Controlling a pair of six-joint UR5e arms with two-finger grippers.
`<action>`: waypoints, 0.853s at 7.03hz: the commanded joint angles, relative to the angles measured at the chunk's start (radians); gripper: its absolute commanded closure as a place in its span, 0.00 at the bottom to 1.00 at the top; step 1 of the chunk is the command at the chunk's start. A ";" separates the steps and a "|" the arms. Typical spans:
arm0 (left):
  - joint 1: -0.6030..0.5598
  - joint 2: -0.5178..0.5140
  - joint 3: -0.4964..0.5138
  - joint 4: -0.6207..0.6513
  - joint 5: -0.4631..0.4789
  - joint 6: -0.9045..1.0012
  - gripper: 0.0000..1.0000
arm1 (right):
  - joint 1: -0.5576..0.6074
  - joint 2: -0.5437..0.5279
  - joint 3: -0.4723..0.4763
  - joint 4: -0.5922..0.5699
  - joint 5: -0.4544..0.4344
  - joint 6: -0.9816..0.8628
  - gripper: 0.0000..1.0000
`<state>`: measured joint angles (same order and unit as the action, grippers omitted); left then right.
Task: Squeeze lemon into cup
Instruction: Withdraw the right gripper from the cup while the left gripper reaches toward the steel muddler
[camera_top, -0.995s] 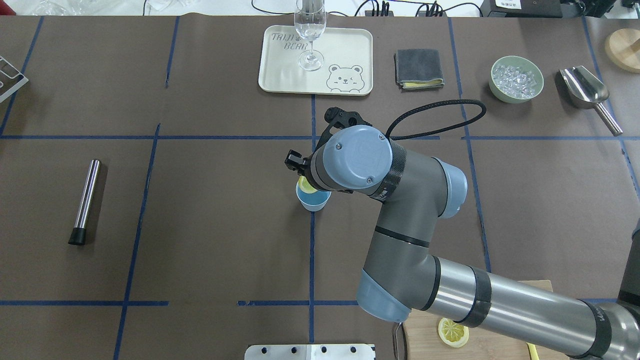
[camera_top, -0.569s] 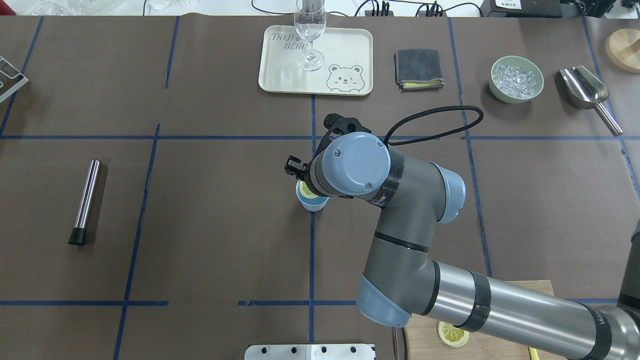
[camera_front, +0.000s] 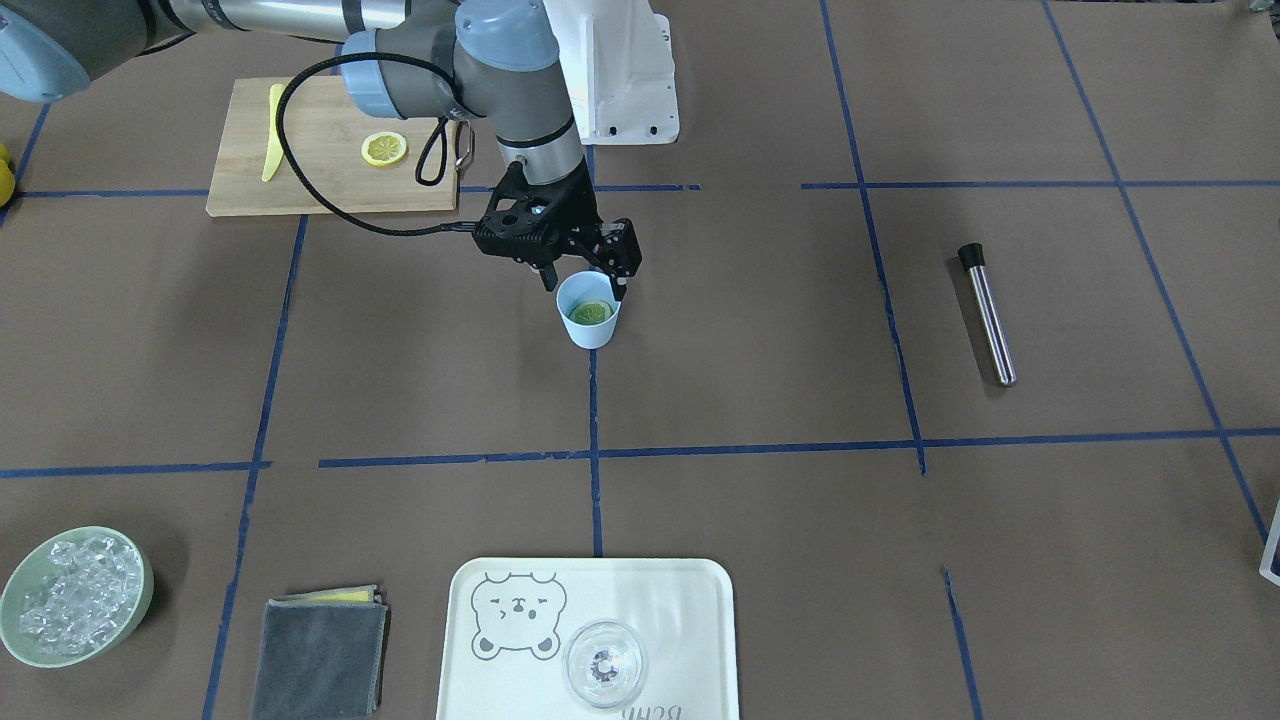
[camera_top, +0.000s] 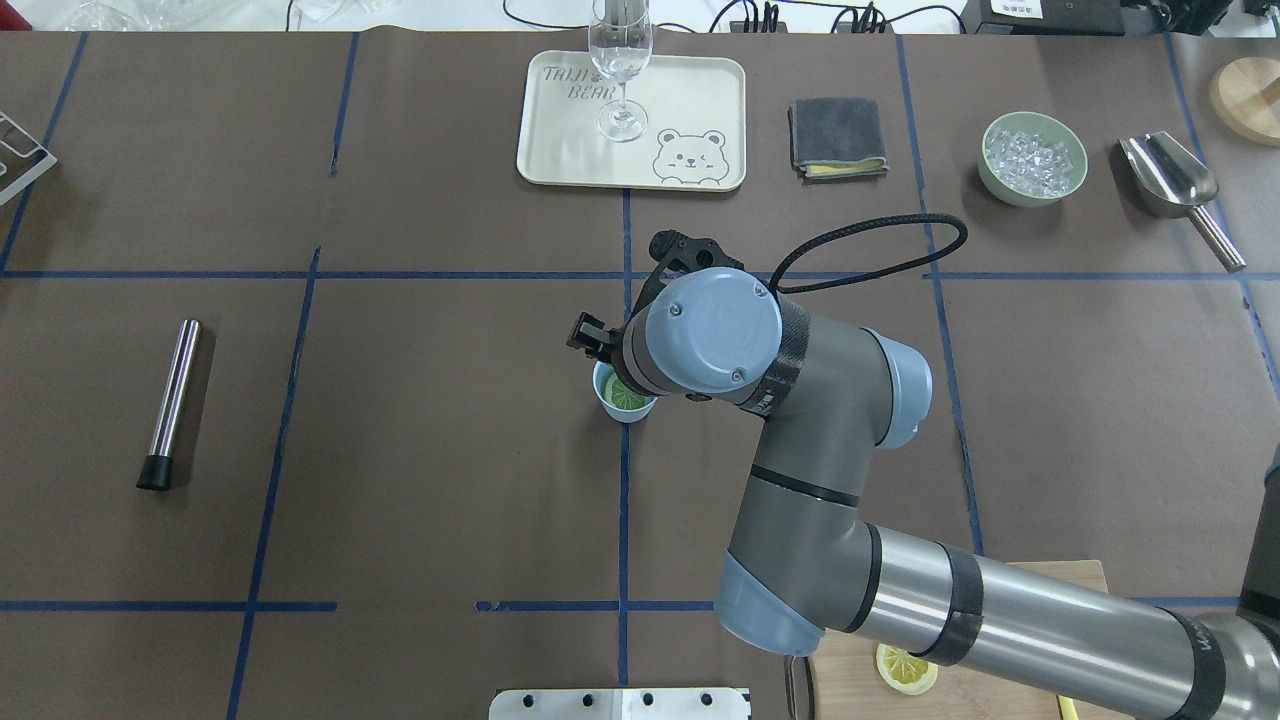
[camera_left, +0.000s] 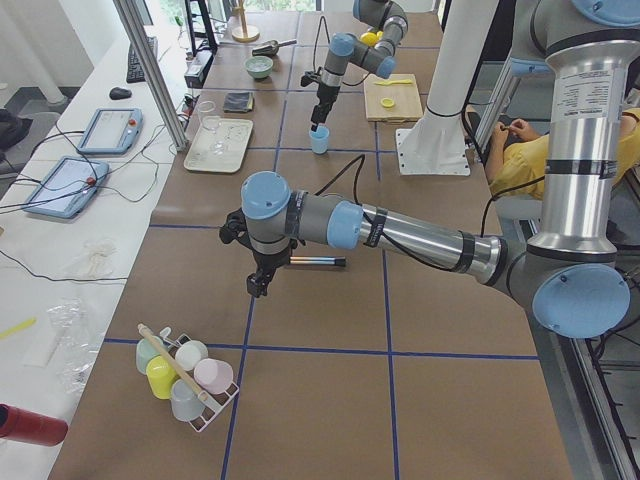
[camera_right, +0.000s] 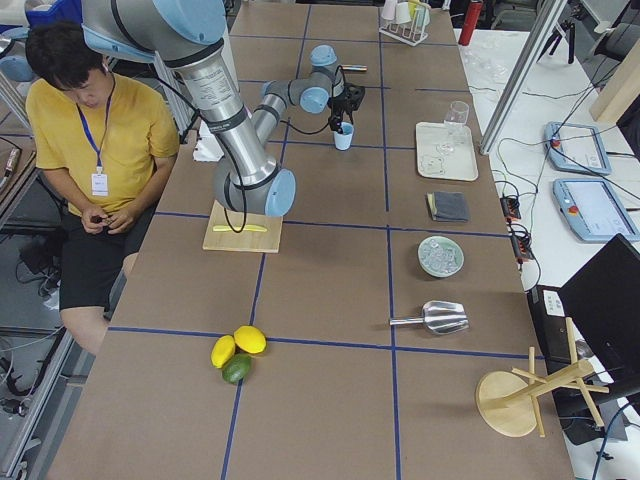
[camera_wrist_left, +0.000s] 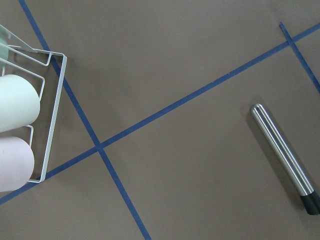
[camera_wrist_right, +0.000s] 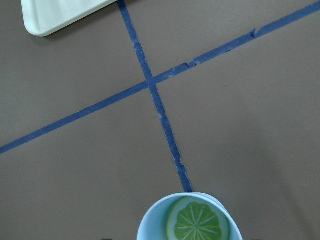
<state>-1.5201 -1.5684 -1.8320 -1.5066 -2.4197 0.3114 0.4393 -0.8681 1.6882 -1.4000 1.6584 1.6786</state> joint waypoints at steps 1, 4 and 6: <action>0.029 -0.005 0.011 -0.073 -0.036 -0.157 0.00 | 0.037 -0.027 0.040 0.001 0.061 -0.005 0.00; 0.322 -0.036 0.055 -0.322 0.002 -0.669 0.00 | 0.149 -0.335 0.296 -0.005 0.196 -0.167 0.00; 0.409 -0.073 0.106 -0.339 0.114 -0.757 0.00 | 0.218 -0.542 0.410 -0.001 0.236 -0.363 0.00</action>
<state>-1.1627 -1.6139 -1.7634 -1.8248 -2.3469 -0.3737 0.6151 -1.2801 2.0199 -1.4031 1.8688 1.4368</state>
